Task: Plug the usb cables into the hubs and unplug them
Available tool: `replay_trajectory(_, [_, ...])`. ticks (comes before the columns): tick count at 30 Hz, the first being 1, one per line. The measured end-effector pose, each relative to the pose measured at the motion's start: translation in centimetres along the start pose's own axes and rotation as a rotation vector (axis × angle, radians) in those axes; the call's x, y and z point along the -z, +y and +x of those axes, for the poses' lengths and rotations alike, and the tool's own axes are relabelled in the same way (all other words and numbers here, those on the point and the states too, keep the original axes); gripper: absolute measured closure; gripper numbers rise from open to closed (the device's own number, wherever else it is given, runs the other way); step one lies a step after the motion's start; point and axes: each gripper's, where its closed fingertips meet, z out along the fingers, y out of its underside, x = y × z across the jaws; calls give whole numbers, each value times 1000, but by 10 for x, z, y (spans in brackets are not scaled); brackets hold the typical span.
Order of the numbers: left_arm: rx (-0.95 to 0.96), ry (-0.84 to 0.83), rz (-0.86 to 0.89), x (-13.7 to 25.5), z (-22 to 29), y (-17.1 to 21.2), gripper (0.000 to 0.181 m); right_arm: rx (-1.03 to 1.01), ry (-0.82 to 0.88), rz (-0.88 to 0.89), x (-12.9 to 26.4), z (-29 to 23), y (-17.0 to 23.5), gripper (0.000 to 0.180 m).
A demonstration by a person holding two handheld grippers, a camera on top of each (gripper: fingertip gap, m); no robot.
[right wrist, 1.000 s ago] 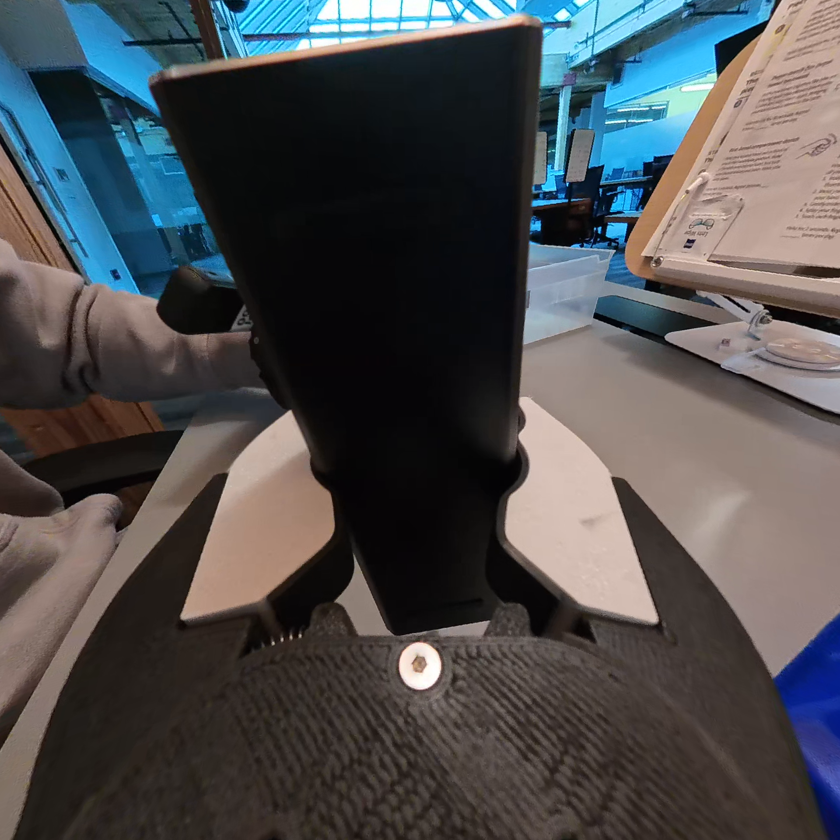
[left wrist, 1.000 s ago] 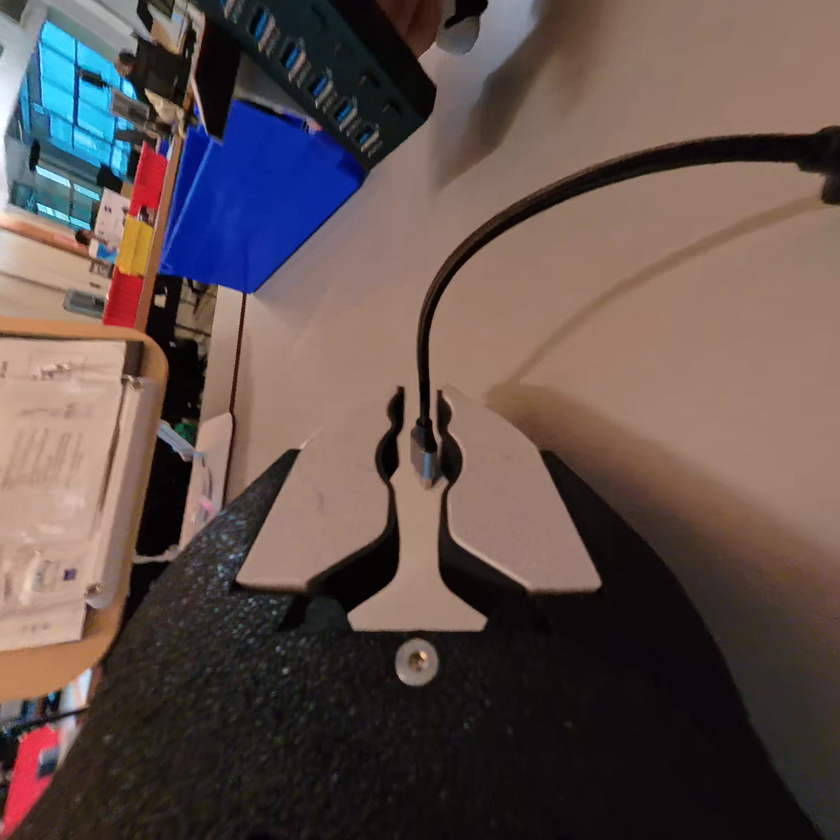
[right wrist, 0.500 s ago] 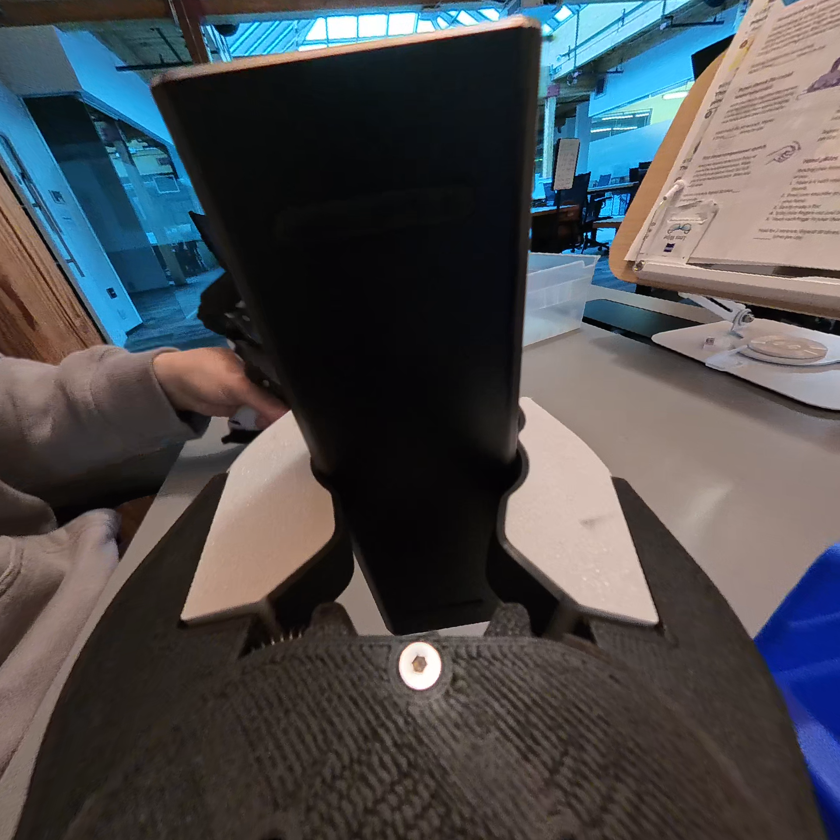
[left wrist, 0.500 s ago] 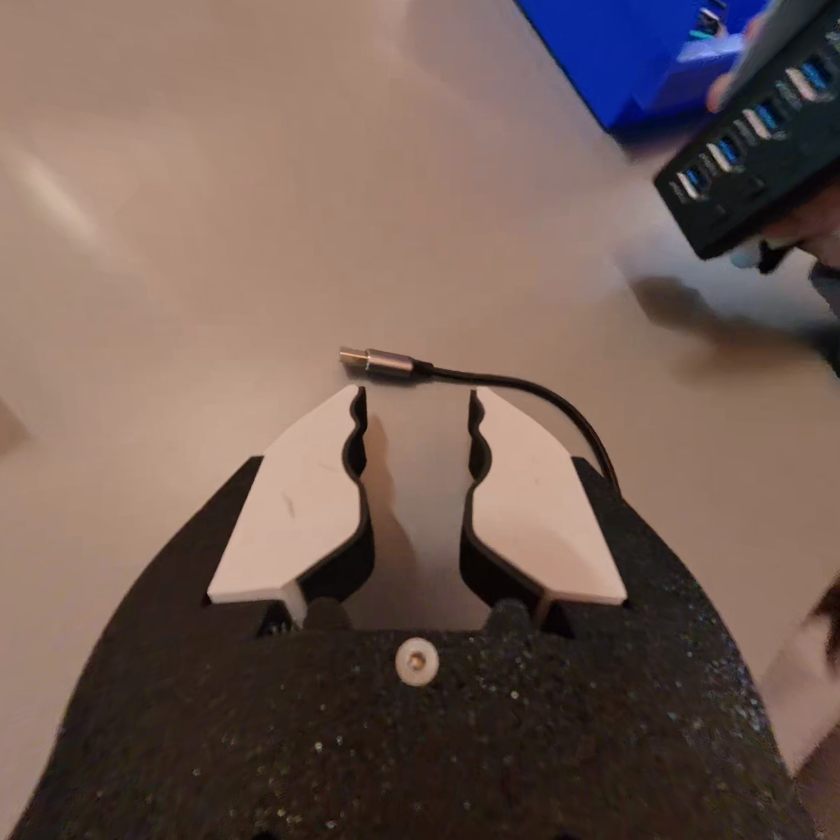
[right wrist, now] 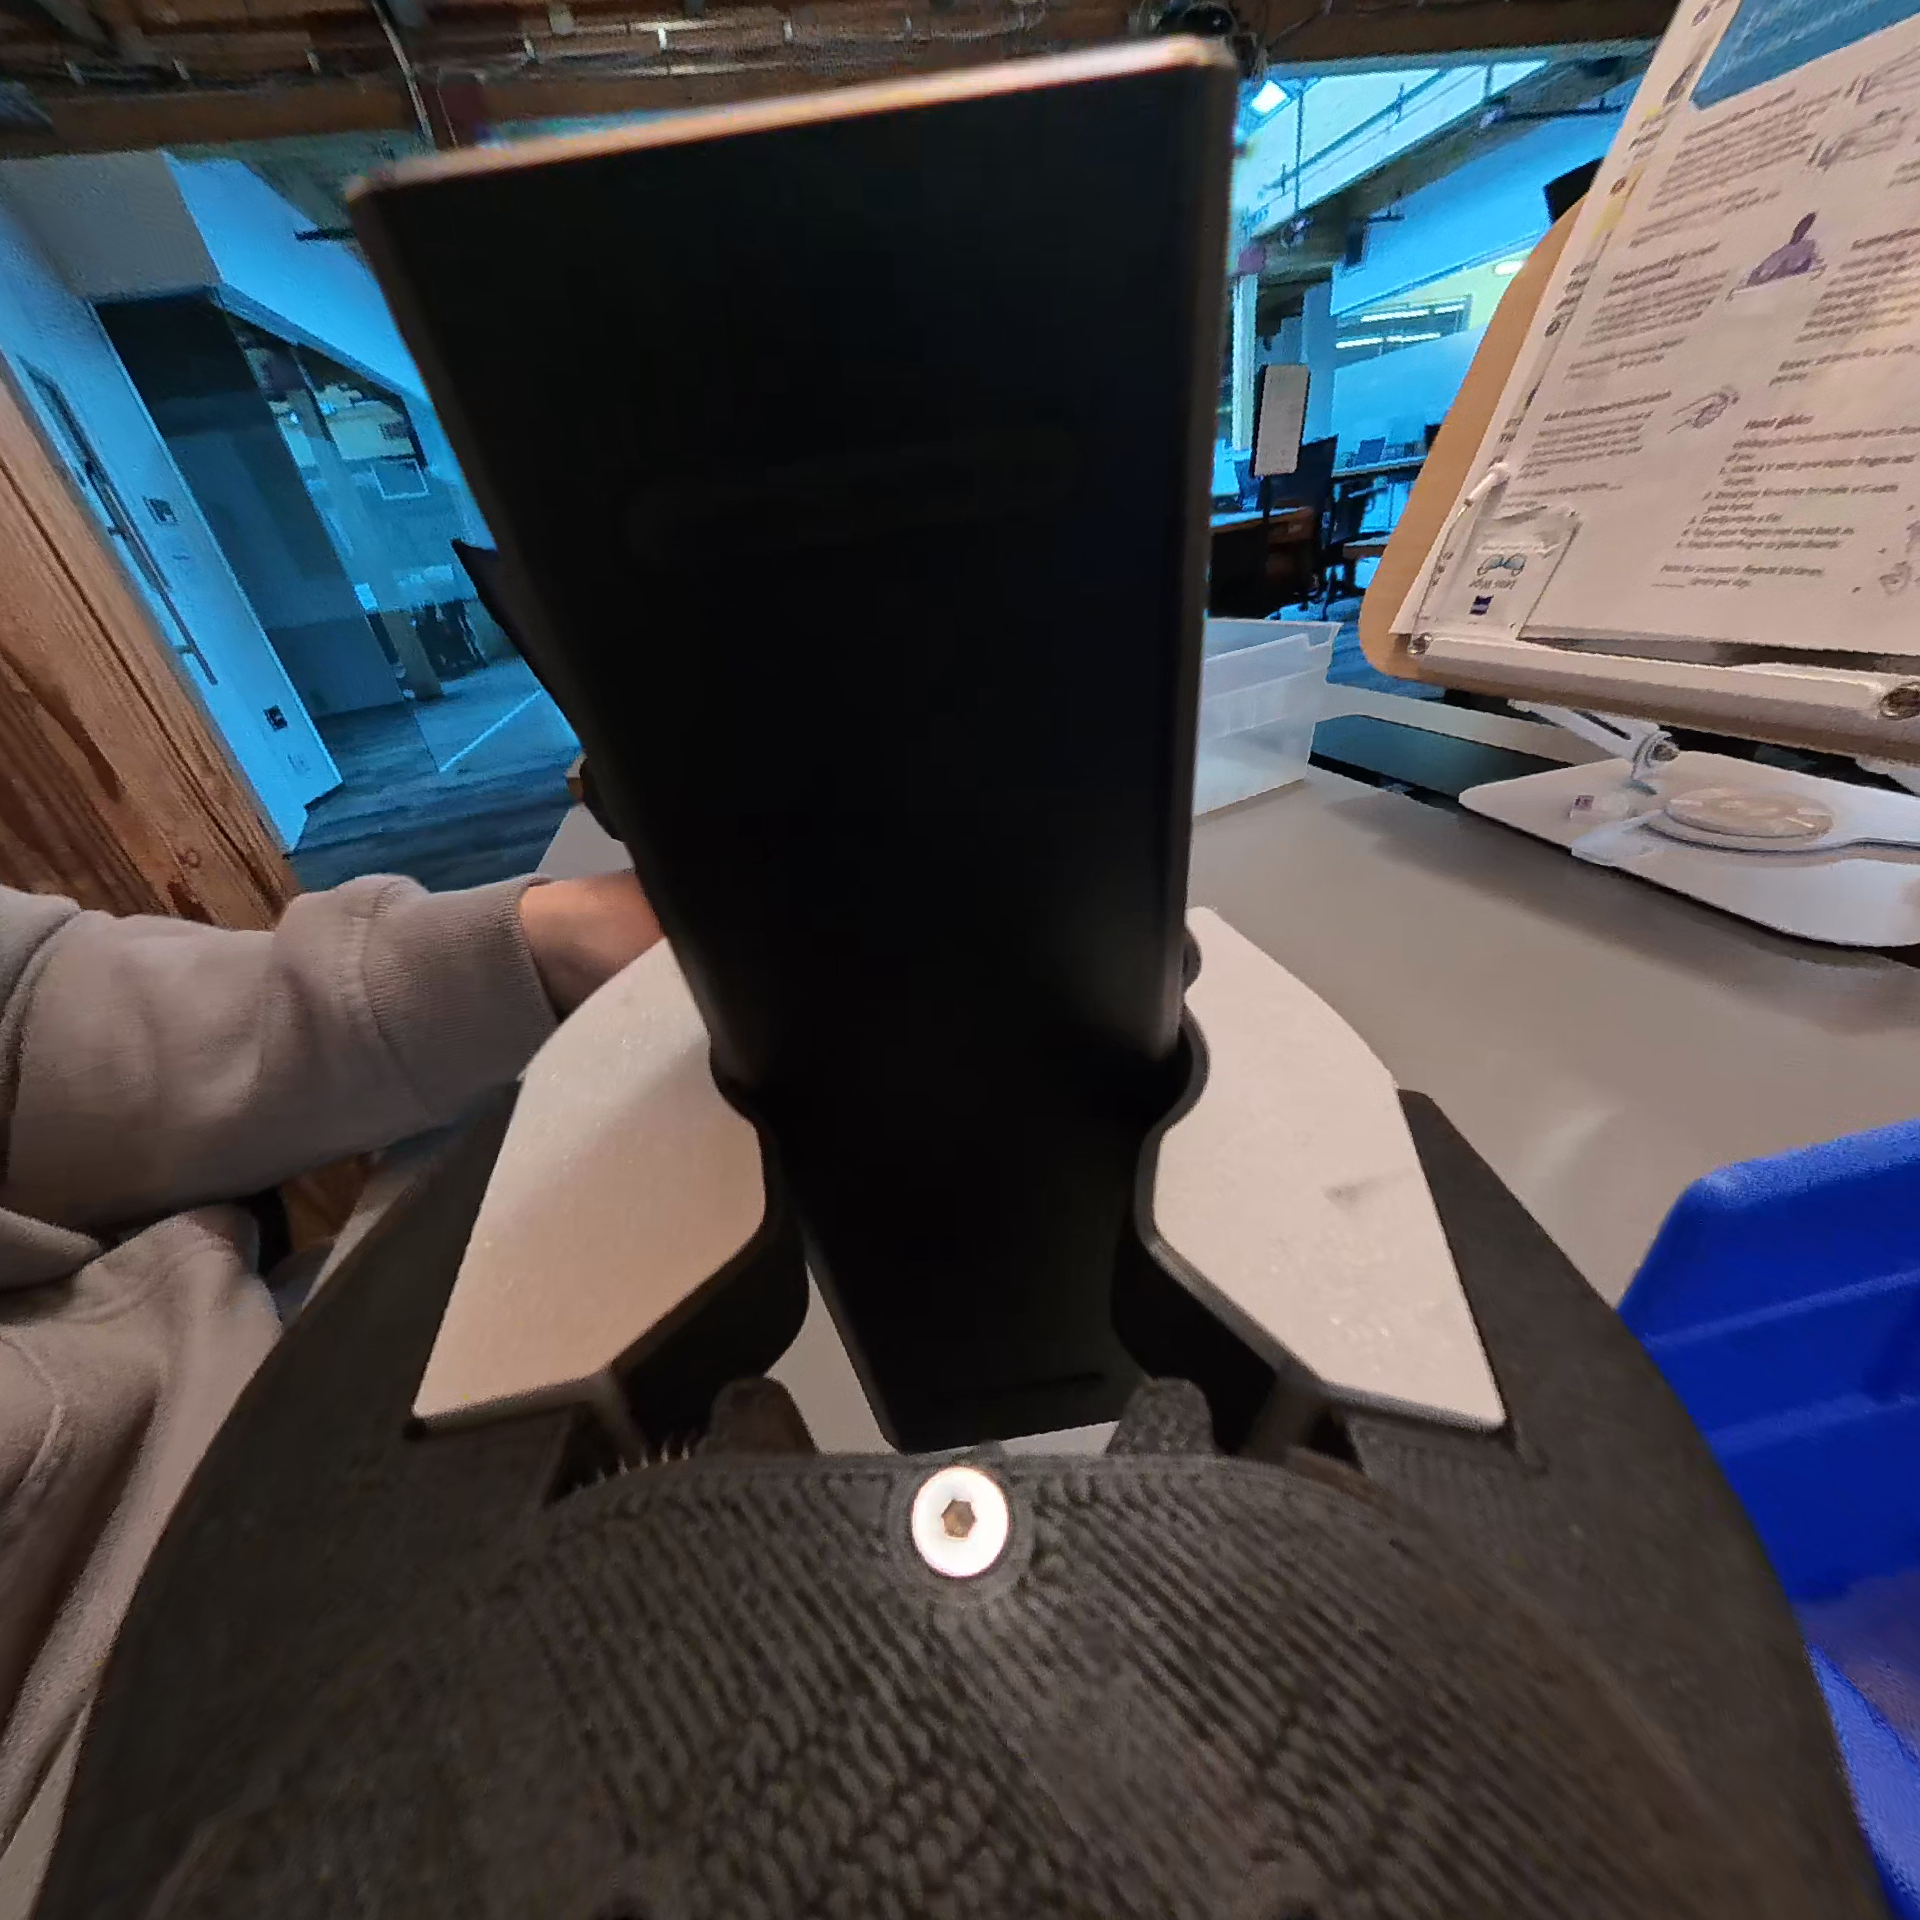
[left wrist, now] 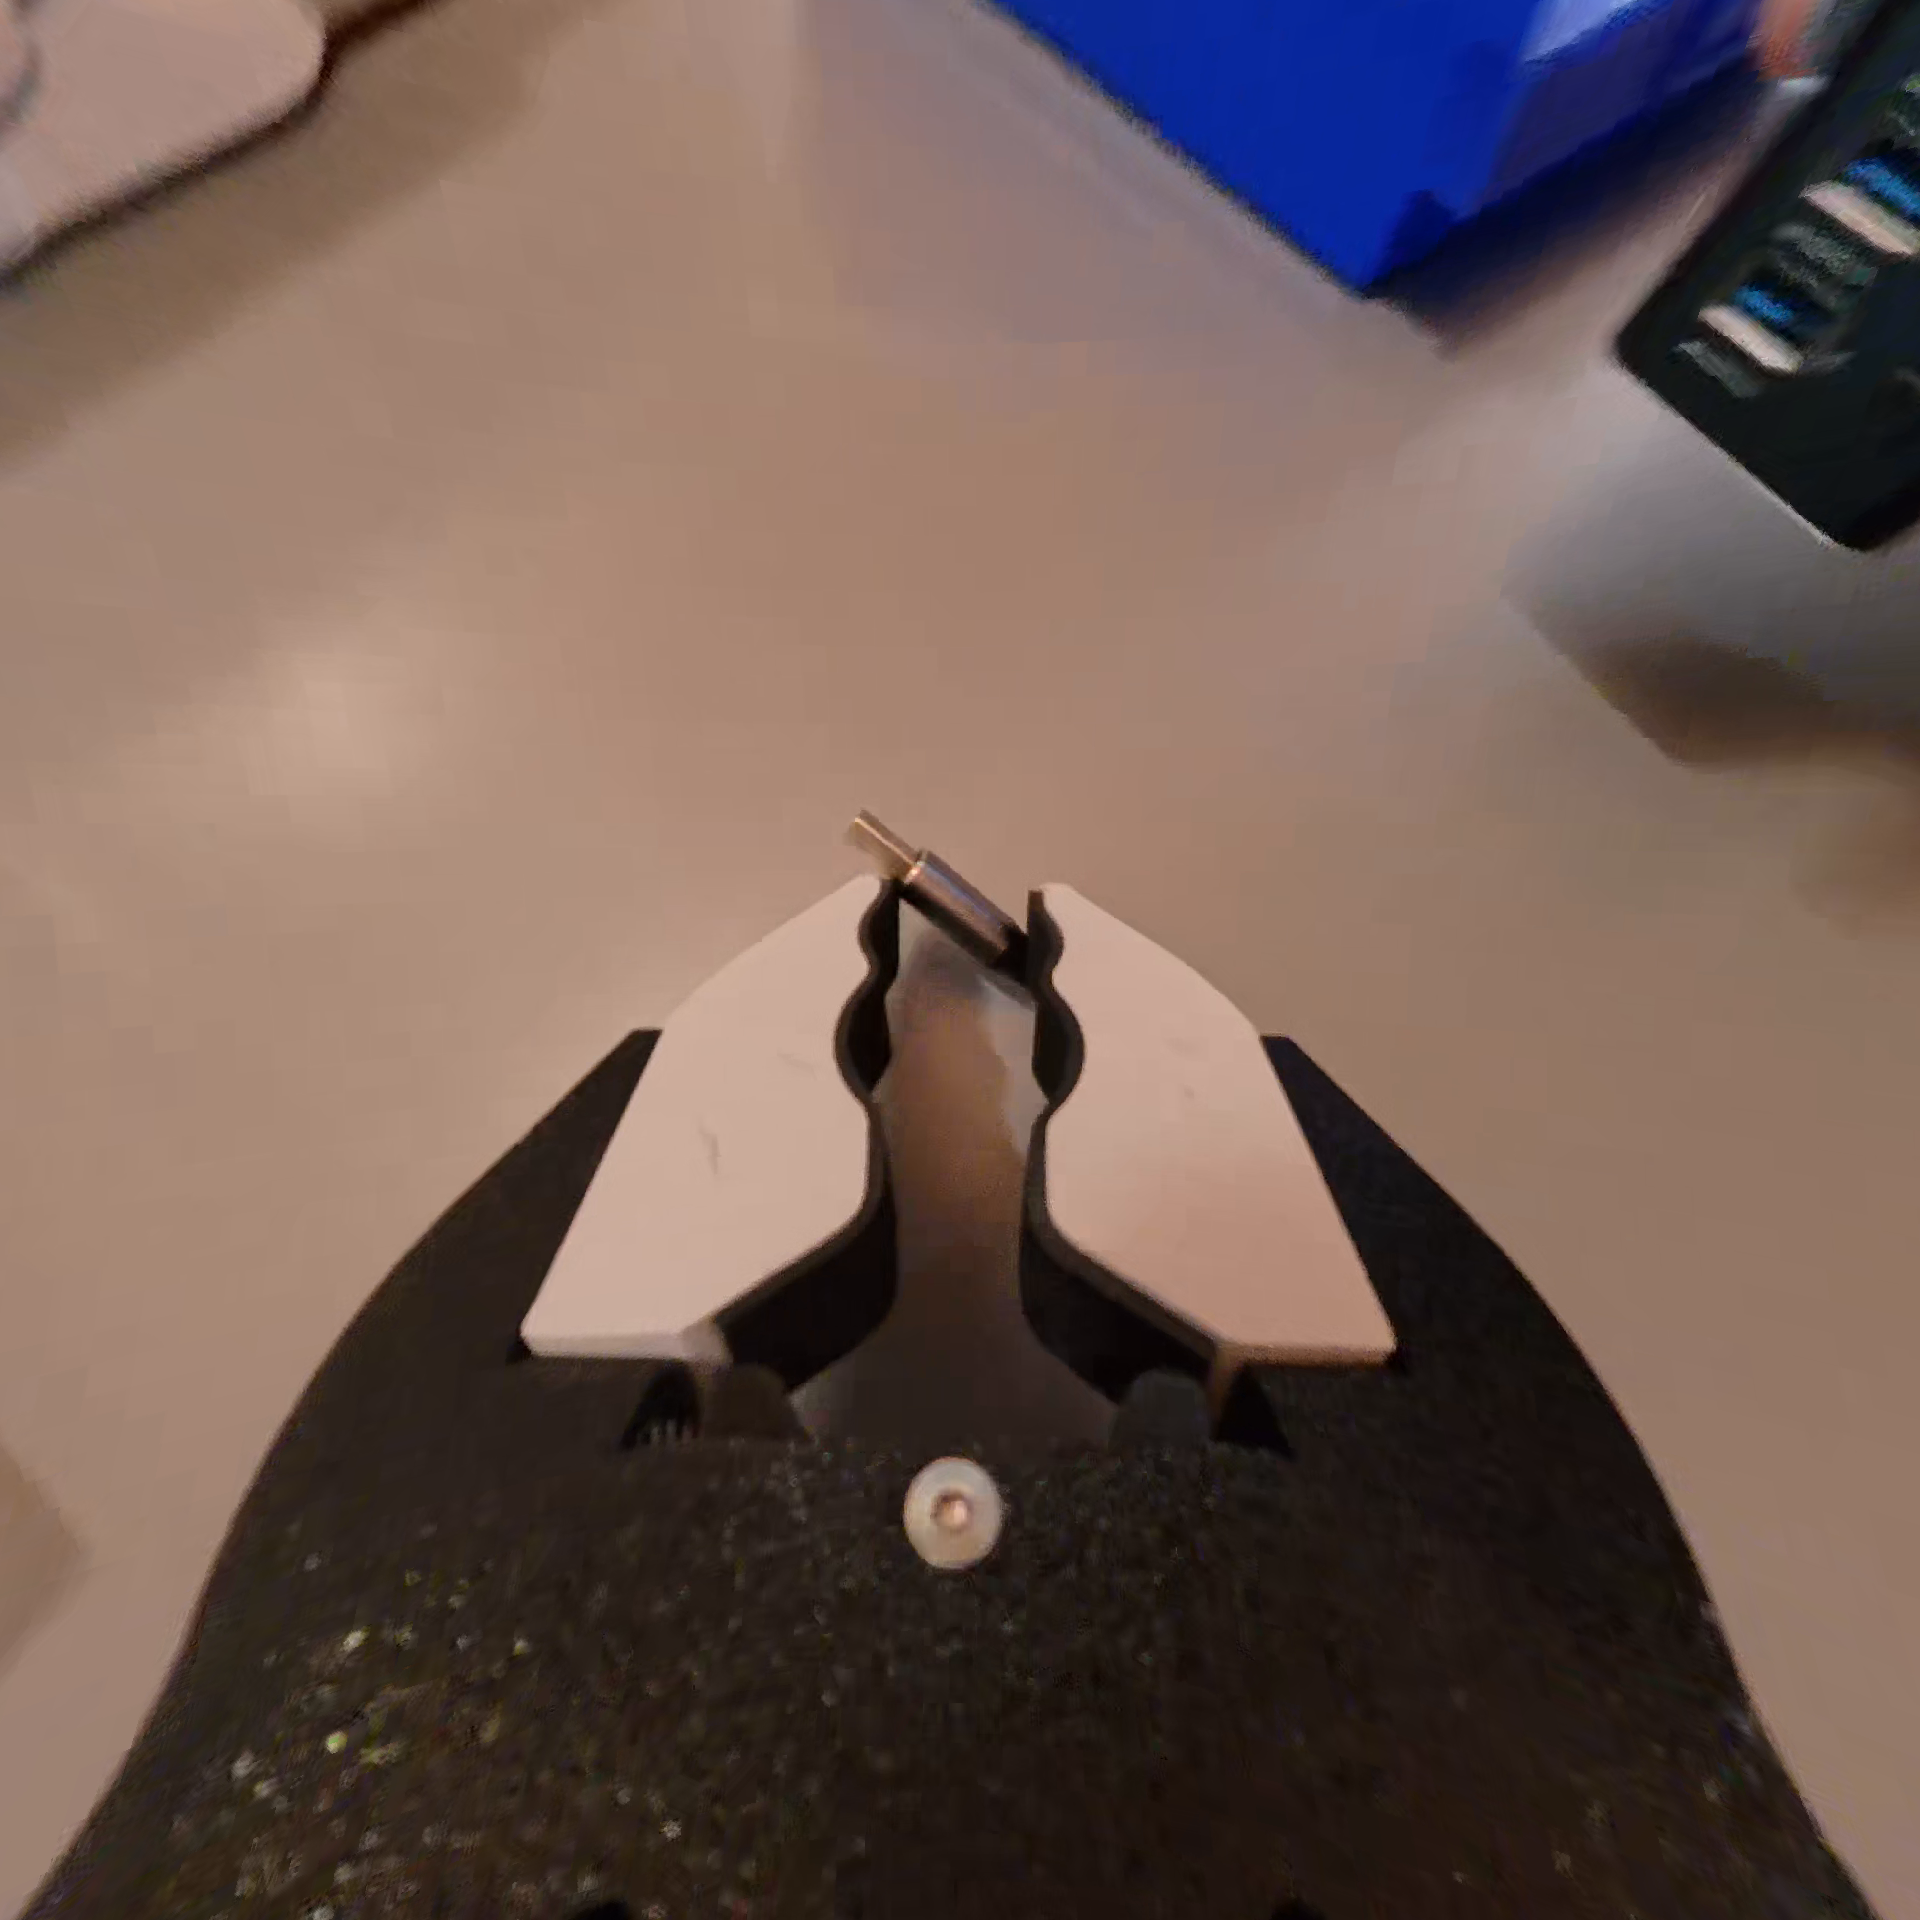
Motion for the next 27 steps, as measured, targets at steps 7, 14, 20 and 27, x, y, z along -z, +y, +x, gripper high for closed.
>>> replay_trajectory(7, [-376, 114, 315, 21, 27, -60, 167, -8, 19, 34, 9, 7, -8, 104])
replay_trajectory(14, [-520, 271, 225, 17, 46, -45, 171, 15, 33, -2, 8, 8, -1, 104])
replay_trajectory(20, [-469, 232, 82, -1, 37, -25, 164, 25, 49, -24, 6, 11, 3, 104])
replay_trajectory(27, [-445, 12, -22, 4, 32, -1, 150, 27, 50, -32, 4, 11, 6, 104])
